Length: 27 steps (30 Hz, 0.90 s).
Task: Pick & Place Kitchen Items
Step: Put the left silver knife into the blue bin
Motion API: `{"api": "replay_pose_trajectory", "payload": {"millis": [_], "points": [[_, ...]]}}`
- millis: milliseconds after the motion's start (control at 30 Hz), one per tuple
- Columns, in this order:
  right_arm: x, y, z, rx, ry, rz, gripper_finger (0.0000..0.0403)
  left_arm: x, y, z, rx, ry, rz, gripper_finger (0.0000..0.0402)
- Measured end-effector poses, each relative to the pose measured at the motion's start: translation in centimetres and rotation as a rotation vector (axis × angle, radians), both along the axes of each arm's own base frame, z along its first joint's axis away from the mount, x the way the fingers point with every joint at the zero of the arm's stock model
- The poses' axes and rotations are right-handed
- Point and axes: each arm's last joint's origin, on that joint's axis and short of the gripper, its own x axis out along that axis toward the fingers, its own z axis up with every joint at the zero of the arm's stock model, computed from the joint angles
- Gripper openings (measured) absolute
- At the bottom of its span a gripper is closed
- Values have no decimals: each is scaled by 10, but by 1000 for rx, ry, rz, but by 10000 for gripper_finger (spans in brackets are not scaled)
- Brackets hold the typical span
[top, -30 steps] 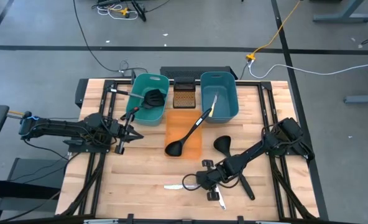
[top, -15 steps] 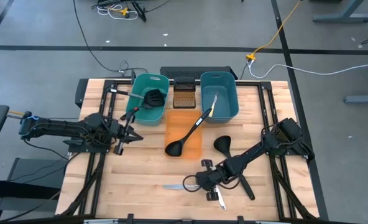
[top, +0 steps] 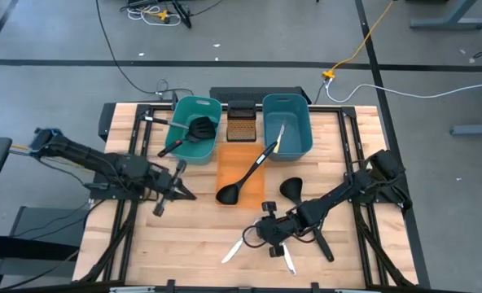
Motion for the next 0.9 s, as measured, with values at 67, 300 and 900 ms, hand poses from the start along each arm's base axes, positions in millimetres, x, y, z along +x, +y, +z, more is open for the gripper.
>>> {"api": "replay_pose_trajectory", "payload": {"millis": [67, 300, 900], "points": [[0, 1, 5, -2, -25, -2, 97, 11, -11, 6, 14, 96, 16, 10], [-4, 8, 13, -64, -100, -20, 105, 56, -54, 9, 51, 382, 22, 11], [-55, 1, 73, 35, -561, 153, 29, 165, -119, -28, 4, 799, 135, 133]]}}
